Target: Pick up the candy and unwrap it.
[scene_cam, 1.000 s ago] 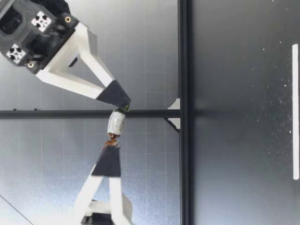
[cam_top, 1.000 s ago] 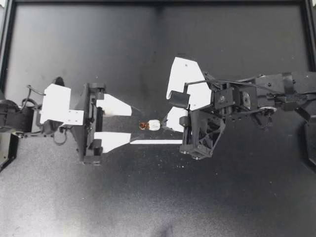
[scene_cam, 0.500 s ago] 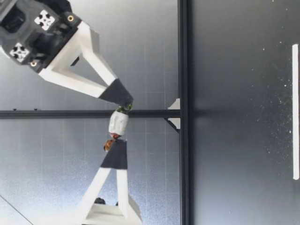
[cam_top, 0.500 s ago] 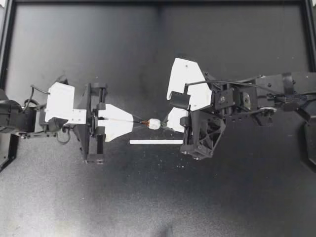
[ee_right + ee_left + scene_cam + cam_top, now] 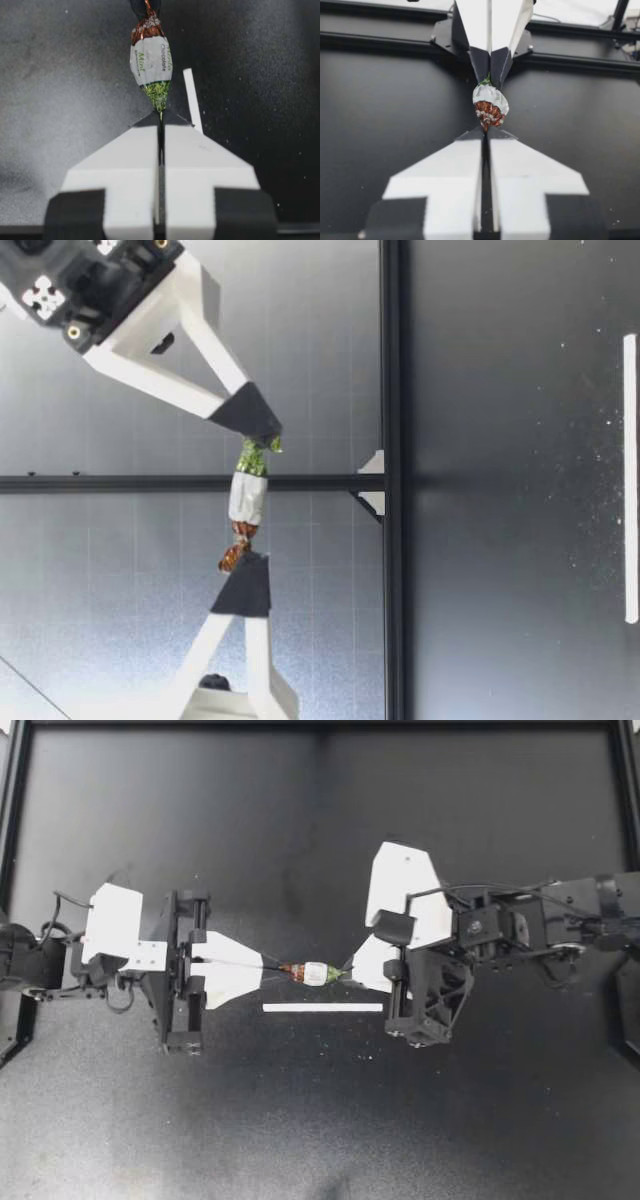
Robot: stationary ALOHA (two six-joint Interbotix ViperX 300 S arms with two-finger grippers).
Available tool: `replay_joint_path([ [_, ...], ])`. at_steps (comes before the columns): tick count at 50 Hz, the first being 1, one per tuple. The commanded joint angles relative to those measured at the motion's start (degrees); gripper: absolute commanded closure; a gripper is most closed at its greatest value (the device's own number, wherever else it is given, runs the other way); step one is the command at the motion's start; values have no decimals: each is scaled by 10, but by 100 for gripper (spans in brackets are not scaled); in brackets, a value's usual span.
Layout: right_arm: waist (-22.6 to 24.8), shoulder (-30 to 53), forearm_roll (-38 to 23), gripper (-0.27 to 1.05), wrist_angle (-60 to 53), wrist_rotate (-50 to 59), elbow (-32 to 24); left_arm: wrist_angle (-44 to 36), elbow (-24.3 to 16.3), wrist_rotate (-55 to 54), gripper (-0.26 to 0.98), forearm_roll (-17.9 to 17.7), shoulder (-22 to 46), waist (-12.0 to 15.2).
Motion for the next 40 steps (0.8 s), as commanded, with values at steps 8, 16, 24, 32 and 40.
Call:
replay_joint_path([
  [8, 5, -18, -4, 95, -4, -1, 3, -5, -1, -5, 90, -1, -15, 1],
  [16, 5, -24, -4, 95, -7, 2, 14, -5, 1, -6, 90, -1, -17, 1],
  [24, 5, -23, -4, 95, -9, 0, 12, -4, -1, -7, 90, -1, -17, 1],
  [32, 5, -25, -4, 95, -10, 1, 14, -5, 3, -9, 90, -3, -18, 1],
  [40, 5, -18, -5, 95, -22, -2, 3, -4, -10, -19, 90, -2, -6, 1],
])
